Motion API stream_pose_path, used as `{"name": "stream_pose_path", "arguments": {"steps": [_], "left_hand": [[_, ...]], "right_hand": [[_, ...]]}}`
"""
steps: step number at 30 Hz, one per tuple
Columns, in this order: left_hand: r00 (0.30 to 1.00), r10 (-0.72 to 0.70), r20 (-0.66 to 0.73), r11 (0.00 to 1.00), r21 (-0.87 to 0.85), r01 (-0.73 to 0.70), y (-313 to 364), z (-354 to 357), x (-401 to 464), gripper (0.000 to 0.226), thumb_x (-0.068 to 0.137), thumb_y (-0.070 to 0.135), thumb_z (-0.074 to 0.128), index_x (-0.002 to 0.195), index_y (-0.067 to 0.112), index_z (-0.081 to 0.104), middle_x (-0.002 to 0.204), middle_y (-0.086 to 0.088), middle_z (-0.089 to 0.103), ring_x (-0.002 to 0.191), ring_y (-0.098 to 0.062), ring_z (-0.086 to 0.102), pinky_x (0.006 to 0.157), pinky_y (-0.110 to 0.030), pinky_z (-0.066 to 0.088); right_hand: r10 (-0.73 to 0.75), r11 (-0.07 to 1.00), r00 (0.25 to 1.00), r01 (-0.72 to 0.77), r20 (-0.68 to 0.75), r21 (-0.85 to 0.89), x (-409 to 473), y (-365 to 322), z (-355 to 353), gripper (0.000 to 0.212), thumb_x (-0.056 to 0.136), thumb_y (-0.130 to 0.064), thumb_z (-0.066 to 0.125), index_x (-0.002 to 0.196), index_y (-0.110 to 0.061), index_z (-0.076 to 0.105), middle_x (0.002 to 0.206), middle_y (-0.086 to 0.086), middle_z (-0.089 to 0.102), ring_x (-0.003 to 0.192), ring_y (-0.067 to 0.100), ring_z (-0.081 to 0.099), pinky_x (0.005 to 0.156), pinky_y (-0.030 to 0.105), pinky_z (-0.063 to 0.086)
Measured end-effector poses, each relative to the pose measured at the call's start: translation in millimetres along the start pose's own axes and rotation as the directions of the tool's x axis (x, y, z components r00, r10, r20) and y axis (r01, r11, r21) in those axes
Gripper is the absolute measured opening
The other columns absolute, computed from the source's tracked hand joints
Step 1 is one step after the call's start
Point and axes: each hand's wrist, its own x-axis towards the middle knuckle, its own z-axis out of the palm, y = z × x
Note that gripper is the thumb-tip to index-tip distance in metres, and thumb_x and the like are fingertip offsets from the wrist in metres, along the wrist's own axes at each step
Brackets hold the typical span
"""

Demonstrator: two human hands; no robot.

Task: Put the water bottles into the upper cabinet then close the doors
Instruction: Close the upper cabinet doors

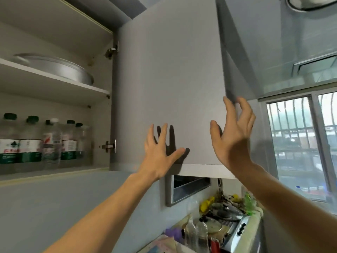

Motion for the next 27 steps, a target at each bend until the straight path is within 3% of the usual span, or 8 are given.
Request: {"name": "stream_pose_path", "arguments": {"steps": [4, 7, 10, 12, 17, 21, 25, 27], "left_hand": [[0.999, -0.021, 0.034, 1.000, 0.001, 0.021, 20, 44, 3, 0.097, 0.080, 0.080, 0.052, 0.153, 0.056, -0.007, 0.163, 0.015, -0.019, 0.154, -0.027, -0.008, 0.121, -0.054, 0.016], [0.997, -0.055, 0.048, 0.998, 0.035, 0.053, 23, 61, 1, 0.095, 0.080, 0.082, 0.049, 0.151, 0.058, -0.008, 0.164, 0.015, -0.019, 0.154, -0.027, -0.011, 0.120, -0.058, 0.017], [0.997, -0.069, 0.037, 0.995, 0.074, 0.066, 26, 66, 0, 0.093, 0.081, 0.081, 0.050, 0.150, 0.060, -0.009, 0.165, 0.015, -0.018, 0.154, -0.026, -0.011, 0.121, -0.059, 0.018], [0.998, -0.060, 0.022, 0.996, 0.064, 0.059, 29, 61, 0, 0.093, 0.080, 0.080, 0.051, 0.150, 0.060, -0.008, 0.165, 0.016, -0.016, 0.155, -0.024, -0.008, 0.120, -0.057, 0.018], [0.998, -0.051, 0.034, 0.999, -0.017, 0.052, 35, 32, -15, 0.095, 0.078, 0.078, 0.055, 0.153, 0.057, 0.002, 0.166, 0.016, -0.008, 0.155, -0.020, 0.000, 0.121, -0.045, 0.018], [0.999, 0.006, 0.043, 1.000, -0.023, -0.005, 50, 0, -34, 0.093, 0.080, 0.077, 0.055, 0.155, 0.054, 0.006, 0.167, 0.016, 0.001, 0.154, -0.017, 0.008, 0.117, -0.038, 0.022], [0.997, 0.069, 0.035, 0.994, -0.082, -0.066, 66, -41, -59, 0.090, 0.082, 0.079, 0.052, 0.156, 0.052, 0.010, 0.165, 0.024, 0.010, 0.151, -0.002, 0.013, 0.122, -0.044, 0.024], [0.996, 0.084, 0.026, 0.985, -0.150, -0.079, 71, -65, -74, 0.087, 0.081, 0.079, 0.052, 0.155, 0.053, 0.014, 0.162, 0.029, 0.017, 0.147, 0.007, 0.017, 0.123, -0.044, 0.025]], "right_hand": [[0.241, 0.932, 0.953, -0.280, 0.183, 0.232, -2, 41, -9, 0.063, 0.101, -0.022, 0.056, 0.157, -0.015, 0.026, 0.147, 0.008, 0.046, 0.127, 0.021, 0.053, 0.099, 0.033, 0.050], [0.299, 0.848, 0.897, -0.406, 0.326, 0.340, -7, 57, -9, 0.037, 0.105, -0.029, 0.049, 0.140, -0.019, 0.052, 0.092, -0.011, 0.072, 0.083, 0.014, 0.069, 0.066, 0.025, 0.056], [0.295, 0.808, 0.887, -0.430, 0.355, 0.403, -11, 67, -7, 0.034, 0.104, -0.035, 0.049, 0.133, -0.020, 0.060, 0.112, -0.016, 0.069, 0.099, 0.000, 0.066, 0.077, 0.014, 0.053], [0.290, 0.788, 0.893, -0.427, 0.345, 0.443, -12, 66, -8, 0.022, 0.104, -0.036, 0.051, 0.119, -0.027, 0.063, 0.103, -0.025, 0.066, 0.092, -0.013, 0.061, 0.071, 0.005, 0.046], [0.270, 0.505, 0.789, -0.604, 0.552, 0.616, -16, 52, -19, 0.034, 0.102, -0.049, 0.048, 0.093, -0.030, 0.075, 0.093, -0.007, 0.077, 0.086, 0.010, 0.073, 0.068, 0.024, 0.057], [0.172, 0.330, 0.701, -0.703, 0.692, 0.630, -27, 28, -28, 0.036, 0.094, -0.059, 0.052, 0.099, -0.034, 0.077, 0.104, -0.002, 0.077, 0.096, 0.014, 0.073, 0.078, 0.030, 0.057], [0.098, 0.152, 0.628, -0.776, 0.772, 0.612, -35, -13, -33, 0.061, 0.084, -0.065, 0.062, 0.130, -0.025, 0.065, 0.124, 0.002, 0.071, 0.116, 0.019, 0.067, 0.103, 0.047, 0.049], [0.028, 0.106, 0.624, -0.779, 0.781, 0.618, -40, -37, -32, 0.053, 0.090, -0.057, 0.055, 0.129, -0.024, 0.067, 0.124, 0.004, 0.071, 0.116, 0.021, 0.067, 0.101, 0.046, 0.051]]}}
